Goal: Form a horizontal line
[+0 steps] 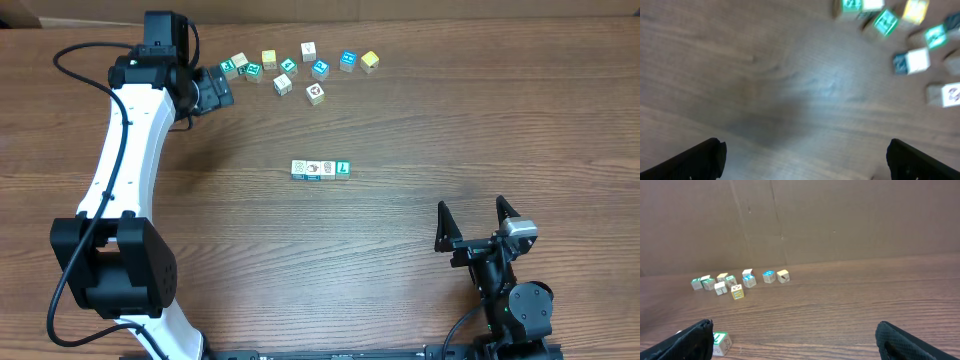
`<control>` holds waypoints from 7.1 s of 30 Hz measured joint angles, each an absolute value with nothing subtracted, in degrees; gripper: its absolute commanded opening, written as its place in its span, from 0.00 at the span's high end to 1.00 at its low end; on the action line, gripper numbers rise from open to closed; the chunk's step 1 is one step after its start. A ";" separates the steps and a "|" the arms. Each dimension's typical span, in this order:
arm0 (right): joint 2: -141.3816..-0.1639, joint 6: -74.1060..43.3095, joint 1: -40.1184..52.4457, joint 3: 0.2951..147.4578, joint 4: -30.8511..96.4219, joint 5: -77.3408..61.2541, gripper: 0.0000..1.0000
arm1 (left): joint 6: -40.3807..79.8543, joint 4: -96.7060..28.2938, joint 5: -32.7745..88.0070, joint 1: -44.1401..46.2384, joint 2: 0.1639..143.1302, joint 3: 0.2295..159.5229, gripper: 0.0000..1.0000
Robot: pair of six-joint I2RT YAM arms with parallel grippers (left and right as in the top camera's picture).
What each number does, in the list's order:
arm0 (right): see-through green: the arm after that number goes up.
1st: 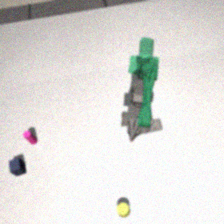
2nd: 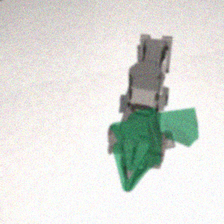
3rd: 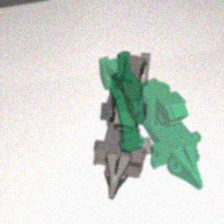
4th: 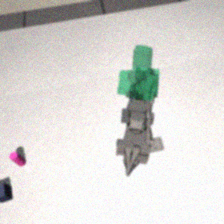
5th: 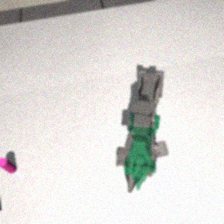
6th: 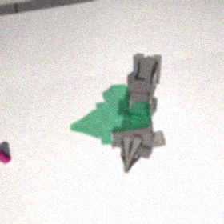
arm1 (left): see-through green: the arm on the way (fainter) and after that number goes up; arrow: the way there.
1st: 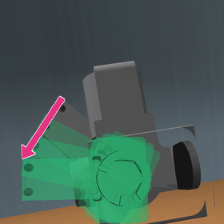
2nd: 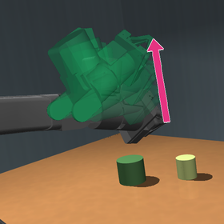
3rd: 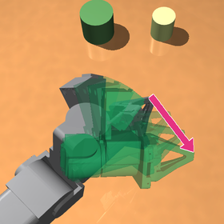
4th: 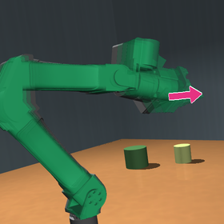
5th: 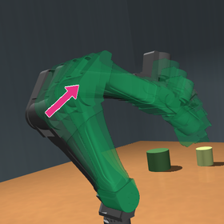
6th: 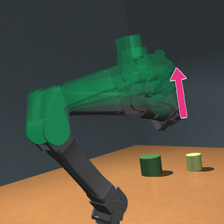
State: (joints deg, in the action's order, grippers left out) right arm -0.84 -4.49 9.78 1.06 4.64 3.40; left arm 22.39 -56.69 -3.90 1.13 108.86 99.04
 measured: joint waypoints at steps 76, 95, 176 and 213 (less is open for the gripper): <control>-0.84 -4.47 9.78 1.06 4.71 3.36 0.00 | 16.08 1.54 -5.41 1.10 22.68 0.49 0.00; -0.84 -4.49 9.78 1.06 4.73 3.36 0.00 | 12.34 -4.10 -5.48 -0.05 0.91 0.49 0.00; -0.84 -4.47 9.78 1.06 4.73 3.36 0.00 | 5.54 -4.32 -3.62 -0.05 0.91 0.49 0.00; -0.84 -4.49 9.78 1.06 4.73 3.36 0.00 | 5.54 -4.32 -3.62 -0.05 0.91 0.49 0.00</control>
State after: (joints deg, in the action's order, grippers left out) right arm -0.84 -4.49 9.78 1.06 4.73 3.36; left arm 5.54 -4.32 -3.62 -0.05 0.91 0.49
